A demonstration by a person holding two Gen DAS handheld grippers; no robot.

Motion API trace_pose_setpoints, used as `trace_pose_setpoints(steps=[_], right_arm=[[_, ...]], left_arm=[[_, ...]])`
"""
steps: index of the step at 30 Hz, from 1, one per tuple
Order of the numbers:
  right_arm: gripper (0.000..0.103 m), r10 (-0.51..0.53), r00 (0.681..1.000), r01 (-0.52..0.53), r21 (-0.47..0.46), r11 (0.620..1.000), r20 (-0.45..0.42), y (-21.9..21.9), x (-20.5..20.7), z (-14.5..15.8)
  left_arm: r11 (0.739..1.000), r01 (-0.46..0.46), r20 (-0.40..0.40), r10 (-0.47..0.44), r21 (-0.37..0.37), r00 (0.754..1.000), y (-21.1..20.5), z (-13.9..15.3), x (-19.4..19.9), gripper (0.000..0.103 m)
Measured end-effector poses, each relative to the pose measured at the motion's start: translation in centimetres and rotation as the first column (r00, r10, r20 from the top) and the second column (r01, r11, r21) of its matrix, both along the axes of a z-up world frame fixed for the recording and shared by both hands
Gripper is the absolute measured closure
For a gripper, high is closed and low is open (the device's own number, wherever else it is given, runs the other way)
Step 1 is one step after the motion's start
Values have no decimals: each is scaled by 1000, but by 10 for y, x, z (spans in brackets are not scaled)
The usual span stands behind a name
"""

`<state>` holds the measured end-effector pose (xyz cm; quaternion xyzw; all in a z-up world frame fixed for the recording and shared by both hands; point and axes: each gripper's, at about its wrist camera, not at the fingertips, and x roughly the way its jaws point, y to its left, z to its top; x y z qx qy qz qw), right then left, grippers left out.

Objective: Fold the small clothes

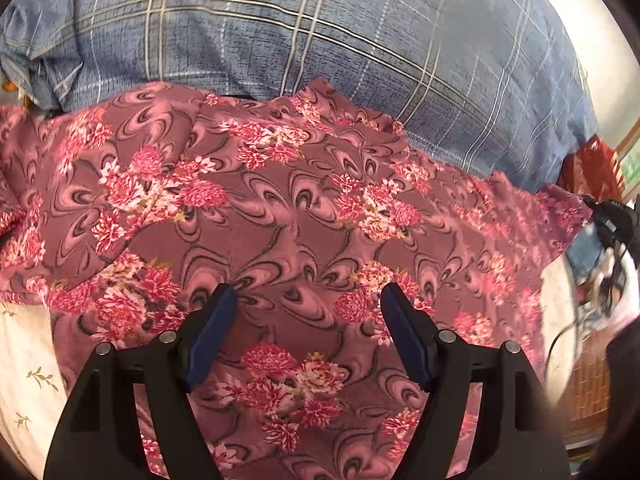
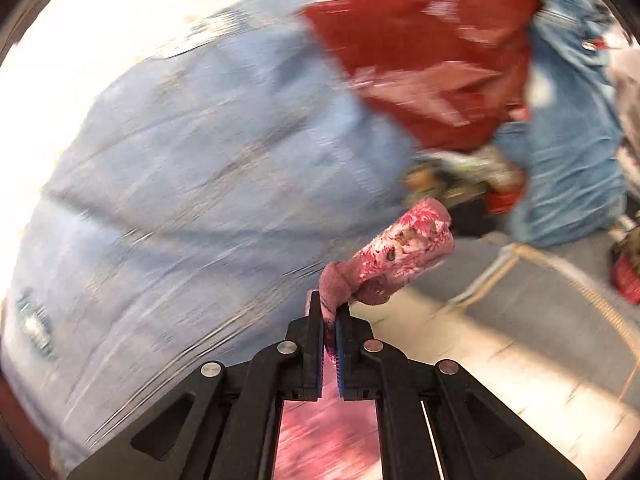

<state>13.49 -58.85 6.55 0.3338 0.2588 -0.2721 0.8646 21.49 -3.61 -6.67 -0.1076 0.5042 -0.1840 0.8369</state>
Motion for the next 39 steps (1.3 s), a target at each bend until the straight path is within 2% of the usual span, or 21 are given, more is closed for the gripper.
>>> trace_pose_setpoints(steps=[3, 5, 9, 15, 18, 21, 22, 25, 26, 28, 30, 33, 35, 36, 37, 38, 39], right_arm=[[99, 137, 990, -137, 13, 990, 8, 58, 21, 9], [99, 210, 978, -210, 28, 977, 4, 92, 42, 4], [98, 361, 933, -360, 58, 931, 2, 174, 68, -1], [98, 578, 815, -574, 86, 815, -44, 305, 101, -24], [92, 667, 744, -658, 132, 741, -36, 366, 112, -42], [76, 724, 688, -700, 215, 681, -51, 408, 115, -67], [70, 748, 660, -714, 251, 653, -68, 423, 113, -79], [69, 792, 603, -734, 320, 599, -99, 443, 98, -102], [69, 797, 596, -735, 335, 589, -96, 444, 93, -105], [66, 795, 601, -730, 350, 587, -81, 436, 75, -105], [62, 777, 626, -717, 345, 606, -64, 419, 55, -102], [57, 709, 703, -654, 340, 676, -55, 374, 23, -99], [57, 647, 761, -595, 346, 726, -50, 340, 2, -99], [57, 612, 789, -562, 346, 751, -47, 323, -7, -96], [57, 568, 822, -521, 341, 782, -46, 304, -16, -94], [57, 533, 845, -489, 342, 802, -42, 289, -23, -93], [57, 496, 867, -456, 347, 819, -32, 274, -29, -94]], left_arm=[[999, -9, -26, 8, -37, 1000, 8, 3, 2, 28], [998, -22, -39, 19, -65, 999, 14, 6, 5, 28], [990, -48, -73, 39, -130, 997, 29, 10, 11, 28], [978, -101, -74, 88, -182, 993, 58, 22, 14, 28], [969, -131, -78, 117, -211, 990, 73, 25, 17, 28], [955, -154, -101, 132, -254, 986, 86, 23, 19, 28], [949, -160, -110, 134, -271, 985, 88, 21, 20, 28], [934, -155, -129, 119, -323, 984, 91, 17, 21, 28], [931, -145, -133, 105, -336, 985, 89, 16, 22, 28], [930, -118, -145, 71, -348, 987, 79, 11, 23, 25], [932, -97, -157, 44, -350, 987, 65, 6, 25, 22], [935, -72, -179, 9, -347, 984, 43, -4, 27, 21], [948, -103, -155, 58, -301, 986, 31, -7, 28, 21], [950, -112, -136, 75, -292, 988, 29, -5, 28, 34], [950, -111, -109, 82, -293, 991, 26, -3, 27, 56], [950, -88, -100, 60, -300, 993, 21, 0, 28, 100], [952, -73, -95, 47, -297, 994, 17, 4, 29, 98]])
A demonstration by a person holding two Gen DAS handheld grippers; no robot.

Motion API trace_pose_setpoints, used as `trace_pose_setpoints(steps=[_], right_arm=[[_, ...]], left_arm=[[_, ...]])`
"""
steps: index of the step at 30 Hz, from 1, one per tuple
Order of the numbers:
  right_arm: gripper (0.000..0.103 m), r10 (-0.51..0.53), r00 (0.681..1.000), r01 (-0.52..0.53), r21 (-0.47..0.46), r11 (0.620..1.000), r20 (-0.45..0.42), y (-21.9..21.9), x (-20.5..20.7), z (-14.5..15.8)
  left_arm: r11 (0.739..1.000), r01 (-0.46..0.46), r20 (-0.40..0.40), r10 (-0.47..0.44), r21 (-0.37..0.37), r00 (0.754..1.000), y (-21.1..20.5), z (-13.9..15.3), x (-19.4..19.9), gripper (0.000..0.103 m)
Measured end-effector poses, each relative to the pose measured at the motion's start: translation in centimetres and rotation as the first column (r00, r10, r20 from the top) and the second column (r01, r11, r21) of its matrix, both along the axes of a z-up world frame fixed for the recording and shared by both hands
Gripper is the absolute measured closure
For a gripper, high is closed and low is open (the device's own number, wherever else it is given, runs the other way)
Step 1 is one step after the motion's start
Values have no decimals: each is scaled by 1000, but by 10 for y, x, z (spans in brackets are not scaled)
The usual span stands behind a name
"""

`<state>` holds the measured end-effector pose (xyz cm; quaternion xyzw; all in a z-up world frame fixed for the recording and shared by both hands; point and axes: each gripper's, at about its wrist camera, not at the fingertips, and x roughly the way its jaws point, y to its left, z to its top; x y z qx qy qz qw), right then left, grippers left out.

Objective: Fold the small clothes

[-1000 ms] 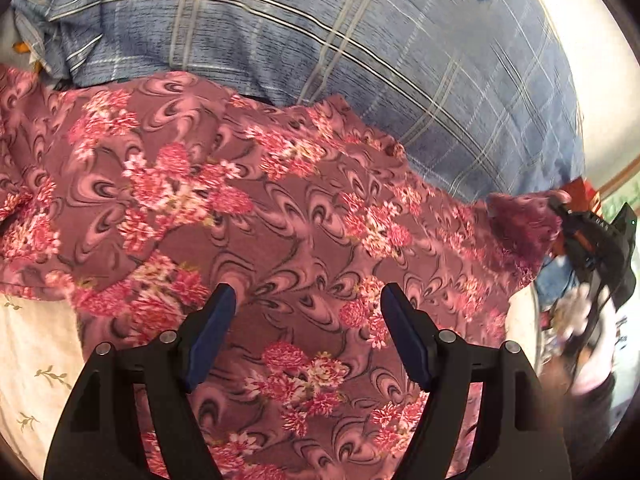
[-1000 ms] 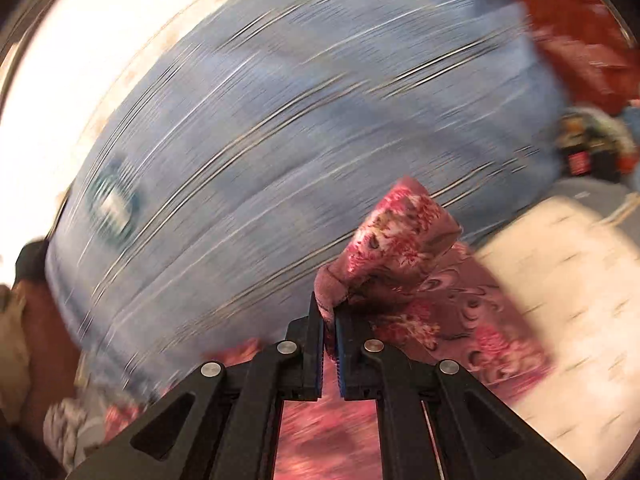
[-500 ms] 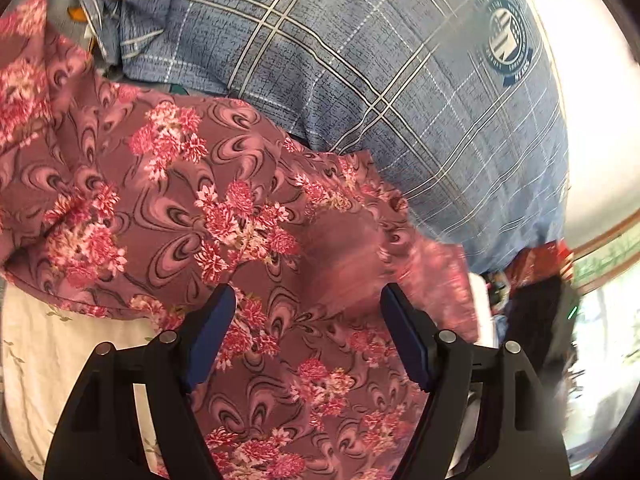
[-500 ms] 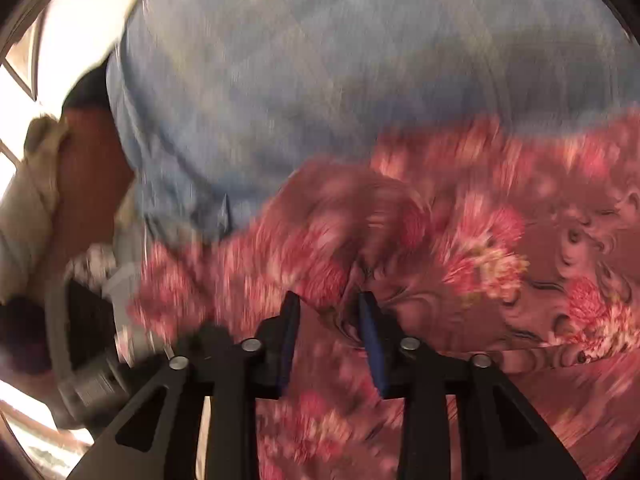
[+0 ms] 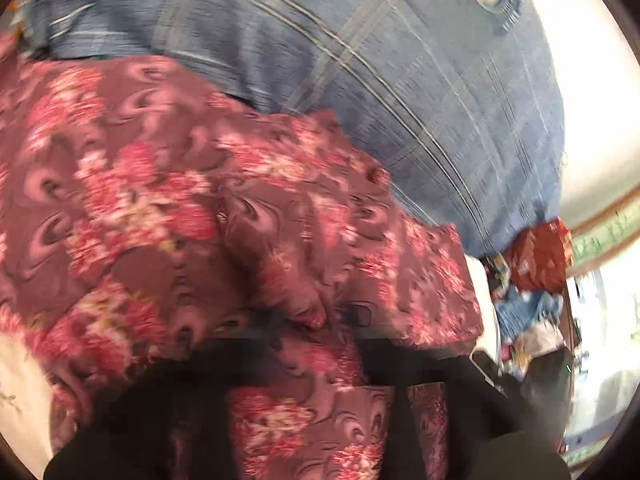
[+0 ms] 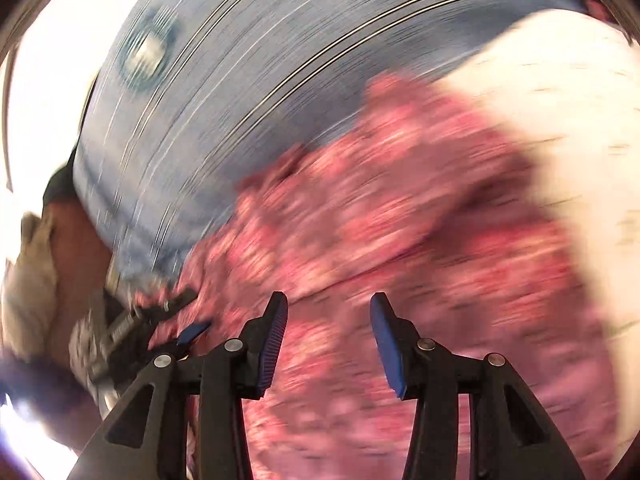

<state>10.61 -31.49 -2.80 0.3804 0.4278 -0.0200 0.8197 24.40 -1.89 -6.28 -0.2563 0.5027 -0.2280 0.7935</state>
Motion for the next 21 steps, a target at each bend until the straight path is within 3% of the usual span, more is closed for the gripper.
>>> trace_pose_setpoints(steps=[2, 5, 8, 9, 13, 16, 18, 19, 21], right_arm=[[55, -103, 994, 102, 48, 994, 23, -31, -10, -3], [54, -201, 978, 189, 191, 963, 45, -61, -8, -19], [56, -270, 963, 250, 300, 921, 25, -70, 1, -38], [56, -293, 955, 264, 330, 906, 39, -71, 3, -39], [91, -264, 956, 217, 294, 931, 131, -60, 7, -28], [94, -207, 978, 194, 228, 954, 32, -52, 6, -41], [98, -191, 982, 190, 199, 961, -16, -50, 3, -48], [89, -192, 981, 193, 196, 961, -23, -49, -1, -45], [88, -189, 982, 191, 177, 966, -23, -44, -7, -30]], left_arm=[[998, -51, 84, 48, 43, 995, 3, 16, -7, 98], [989, -106, 205, 82, 107, 975, 11, 45, -19, 98], [976, -168, 247, 131, 137, 960, 26, 58, -24, 98], [973, -183, 234, 147, 141, 961, 29, 57, -22, 98], [946, -216, 108, 195, 241, 975, 38, 31, -18, 98], [936, -178, -10, 190, 303, 982, 38, 2, -12, 98], [937, -177, -16, 191, 301, 981, 38, 0, -13, 98], [942, -174, -12, 185, 287, 983, 41, 6, -13, 98], [954, -197, 3, 201, 227, 980, 52, 19, -15, 97]])
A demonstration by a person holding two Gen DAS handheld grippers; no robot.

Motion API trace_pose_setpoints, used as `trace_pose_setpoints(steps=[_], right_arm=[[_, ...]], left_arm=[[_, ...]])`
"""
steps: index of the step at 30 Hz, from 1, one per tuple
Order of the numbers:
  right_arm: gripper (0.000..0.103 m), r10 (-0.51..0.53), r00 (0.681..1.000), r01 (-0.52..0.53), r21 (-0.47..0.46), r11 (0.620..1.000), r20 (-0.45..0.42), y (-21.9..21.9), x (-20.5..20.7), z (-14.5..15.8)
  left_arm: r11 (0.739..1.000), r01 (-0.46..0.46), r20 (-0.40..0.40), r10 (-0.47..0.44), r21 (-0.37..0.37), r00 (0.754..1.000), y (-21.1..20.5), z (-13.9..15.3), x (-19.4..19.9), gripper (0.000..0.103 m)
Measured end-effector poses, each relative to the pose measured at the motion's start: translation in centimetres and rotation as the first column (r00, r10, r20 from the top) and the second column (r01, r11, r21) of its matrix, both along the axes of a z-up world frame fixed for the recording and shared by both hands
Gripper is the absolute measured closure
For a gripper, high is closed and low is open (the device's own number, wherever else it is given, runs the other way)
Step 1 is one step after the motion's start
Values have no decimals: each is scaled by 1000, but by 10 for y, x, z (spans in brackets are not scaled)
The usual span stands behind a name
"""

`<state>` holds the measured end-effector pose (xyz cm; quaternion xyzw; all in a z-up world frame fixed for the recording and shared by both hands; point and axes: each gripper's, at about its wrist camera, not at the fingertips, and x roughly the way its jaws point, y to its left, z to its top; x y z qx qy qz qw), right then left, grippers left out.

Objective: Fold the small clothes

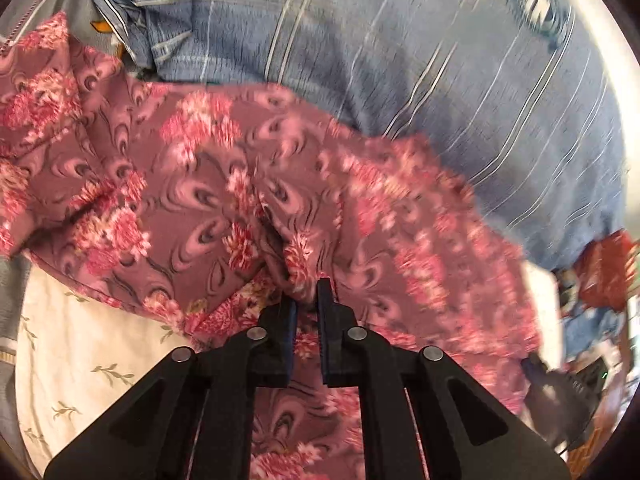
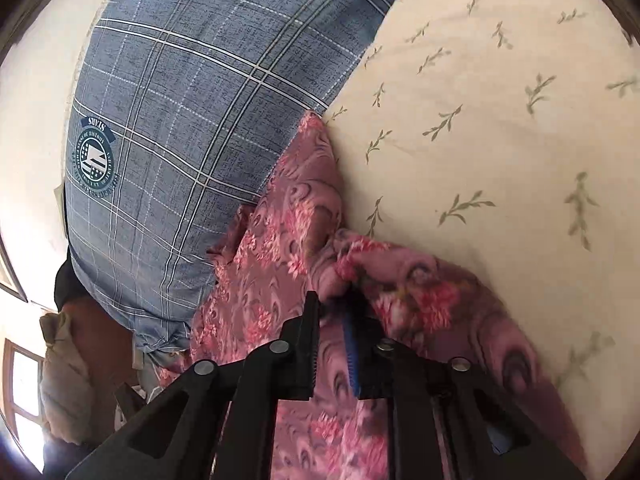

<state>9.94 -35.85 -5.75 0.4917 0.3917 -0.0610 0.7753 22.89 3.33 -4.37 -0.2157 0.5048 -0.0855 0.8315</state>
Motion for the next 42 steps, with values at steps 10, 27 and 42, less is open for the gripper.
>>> trace_pose_setpoints(steps=[10, 27, 42], right_arm=[[64, 209, 968, -165, -284, 944, 135, 68, 42, 62], [50, 513, 849, -498, -519, 695, -127, 211, 100, 3], [13, 576, 777, -569, -674, 471, -254, 254, 102, -4]], left_arm=[[1000, 5, -14, -5, -24, 1000, -3, -6, 9, 80], [966, -249, 103, 241, 72, 965, 74, 43, -2, 53], [920, -388, -93, 391, 50, 916, 147, -3, 13, 48]])
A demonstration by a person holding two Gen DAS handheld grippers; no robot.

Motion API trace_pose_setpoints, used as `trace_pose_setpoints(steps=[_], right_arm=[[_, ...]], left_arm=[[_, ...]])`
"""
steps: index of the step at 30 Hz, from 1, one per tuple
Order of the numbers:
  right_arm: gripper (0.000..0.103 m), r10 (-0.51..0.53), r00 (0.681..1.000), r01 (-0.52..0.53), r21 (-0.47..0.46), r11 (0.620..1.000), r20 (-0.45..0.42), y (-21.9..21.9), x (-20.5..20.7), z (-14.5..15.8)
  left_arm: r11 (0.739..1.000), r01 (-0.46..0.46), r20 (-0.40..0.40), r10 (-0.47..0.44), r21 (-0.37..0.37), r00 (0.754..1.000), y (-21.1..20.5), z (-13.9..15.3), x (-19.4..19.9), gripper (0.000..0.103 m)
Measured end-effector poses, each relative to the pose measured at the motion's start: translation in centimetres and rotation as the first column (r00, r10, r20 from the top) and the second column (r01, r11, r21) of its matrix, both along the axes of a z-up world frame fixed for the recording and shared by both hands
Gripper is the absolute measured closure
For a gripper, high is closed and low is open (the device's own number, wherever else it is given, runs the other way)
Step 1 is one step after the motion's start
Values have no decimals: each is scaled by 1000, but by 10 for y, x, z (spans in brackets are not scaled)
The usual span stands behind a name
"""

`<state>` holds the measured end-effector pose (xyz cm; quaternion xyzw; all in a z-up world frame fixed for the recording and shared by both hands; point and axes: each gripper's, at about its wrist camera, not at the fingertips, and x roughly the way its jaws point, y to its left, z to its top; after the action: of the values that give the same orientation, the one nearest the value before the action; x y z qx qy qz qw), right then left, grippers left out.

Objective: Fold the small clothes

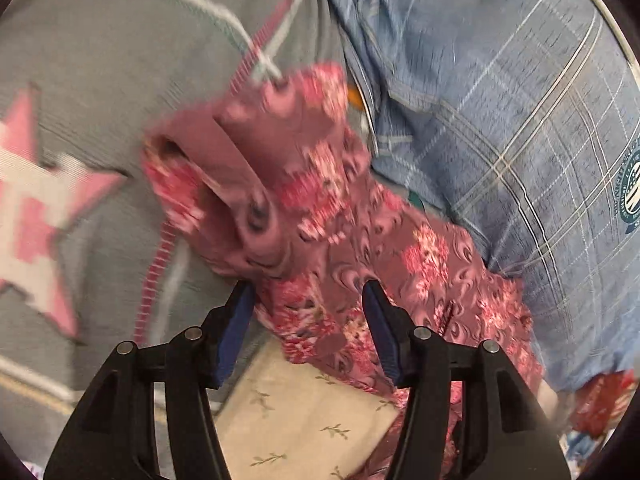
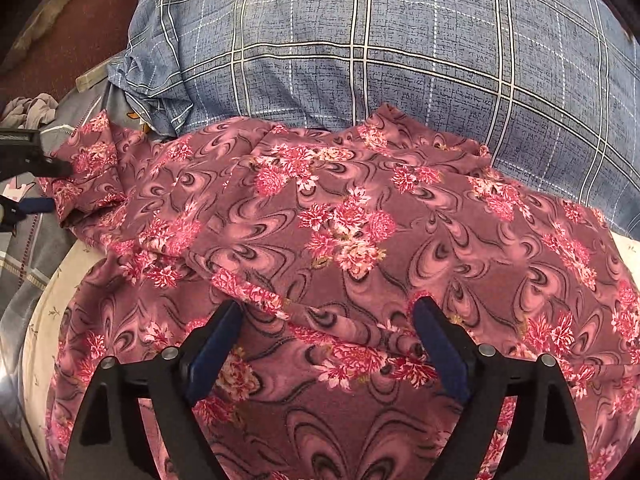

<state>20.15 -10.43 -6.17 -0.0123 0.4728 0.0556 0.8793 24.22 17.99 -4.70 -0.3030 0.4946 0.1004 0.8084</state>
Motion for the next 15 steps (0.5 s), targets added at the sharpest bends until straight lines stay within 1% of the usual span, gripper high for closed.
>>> trace_pose_setpoints(steps=[1, 2, 3, 4, 5, 7, 9, 13, 15], right_arm=[[13, 1, 1000, -1, -1, 1000, 1, 1, -1, 0], [13, 1, 1000, -1, 0, 1000, 1, 0, -2, 1], [13, 1, 1000, -1, 5, 1000, 2, -1, -2, 1], [13, 1, 1000, -1, 9, 1000, 3, -1, -1, 1], [13, 1, 1000, -1, 13, 1000, 4, 0, -1, 1], [12, 2, 1000, -2, 22, 1000, 6, 0, -1, 2], [11, 3, 1000, -3, 31, 1000, 7, -2, -2, 2], [10, 6, 1000, -7, 42, 999, 8, -3, -2, 3], [9, 7, 1000, -7, 44, 999, 8, -3, -2, 2]], left_arm=[[1000, -7, -8, 6, -17, 1000, 1, -5, 1, 48], [999, -18, -19, 17, -33, 1000, 2, -9, 3, 54], [998, -27, -22, 26, -48, 999, 3, -11, 2, 75], [997, -37, -27, 35, -68, 999, 6, -14, 2, 86], [995, -41, -32, 39, -86, 999, 7, -15, 1, 94], [991, -61, -23, 59, -118, 998, 11, -14, -4, 96], [990, -64, -1, 64, -127, 998, 8, -7, -9, 96], [991, -38, 75, 48, -130, 996, -2, 16, -18, 96], [986, -7, 128, 28, -166, 991, -11, 24, -21, 96]])
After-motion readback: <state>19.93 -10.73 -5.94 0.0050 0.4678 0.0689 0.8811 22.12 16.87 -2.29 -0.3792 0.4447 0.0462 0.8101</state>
